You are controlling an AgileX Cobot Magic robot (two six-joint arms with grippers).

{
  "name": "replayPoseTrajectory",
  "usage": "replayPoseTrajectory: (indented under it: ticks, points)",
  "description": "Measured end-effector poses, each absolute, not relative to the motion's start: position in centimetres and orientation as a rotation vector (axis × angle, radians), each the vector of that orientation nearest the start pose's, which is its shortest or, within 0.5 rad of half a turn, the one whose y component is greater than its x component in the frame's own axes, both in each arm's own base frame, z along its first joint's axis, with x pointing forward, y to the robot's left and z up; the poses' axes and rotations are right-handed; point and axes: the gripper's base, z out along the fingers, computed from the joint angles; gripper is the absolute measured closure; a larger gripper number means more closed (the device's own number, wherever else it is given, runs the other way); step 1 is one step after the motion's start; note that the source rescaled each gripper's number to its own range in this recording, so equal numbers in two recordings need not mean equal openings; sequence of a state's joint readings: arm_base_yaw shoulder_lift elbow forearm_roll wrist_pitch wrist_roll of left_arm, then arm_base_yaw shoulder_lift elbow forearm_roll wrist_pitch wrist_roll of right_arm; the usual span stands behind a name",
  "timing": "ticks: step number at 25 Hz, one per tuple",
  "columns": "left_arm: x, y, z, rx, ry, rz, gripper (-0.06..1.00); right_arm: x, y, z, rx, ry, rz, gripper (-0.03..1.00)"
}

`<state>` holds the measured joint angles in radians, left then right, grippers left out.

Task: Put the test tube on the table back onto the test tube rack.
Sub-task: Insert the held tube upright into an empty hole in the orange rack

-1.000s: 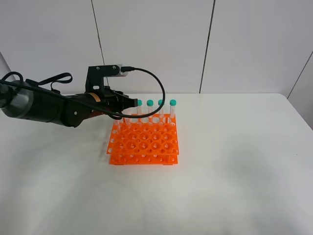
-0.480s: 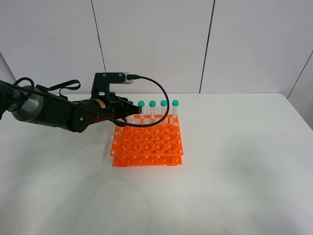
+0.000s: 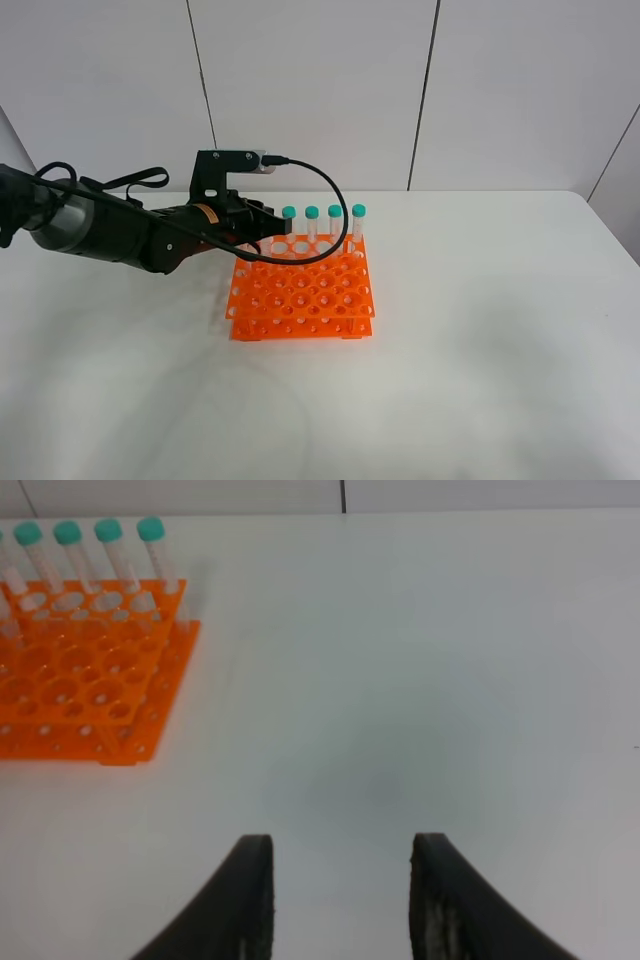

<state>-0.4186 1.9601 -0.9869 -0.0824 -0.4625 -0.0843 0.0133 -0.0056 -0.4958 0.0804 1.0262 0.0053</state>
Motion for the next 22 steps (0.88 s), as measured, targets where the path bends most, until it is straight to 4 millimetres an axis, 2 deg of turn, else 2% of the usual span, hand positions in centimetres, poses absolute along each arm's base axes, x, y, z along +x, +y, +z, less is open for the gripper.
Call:
replayPoseTrajectory:
  ticks: [17,22]
  points:
    - [36.82,-16.14,14.95,0.242,1.996,-0.334,0.94,-0.41,0.62,27.91,-0.010,2.007,0.108,0.12]
    - [36.65,-16.09,15.44,0.243,2.008,-0.334,0.94,-0.41,0.62,27.91,-0.010,2.007,0.108,0.12]
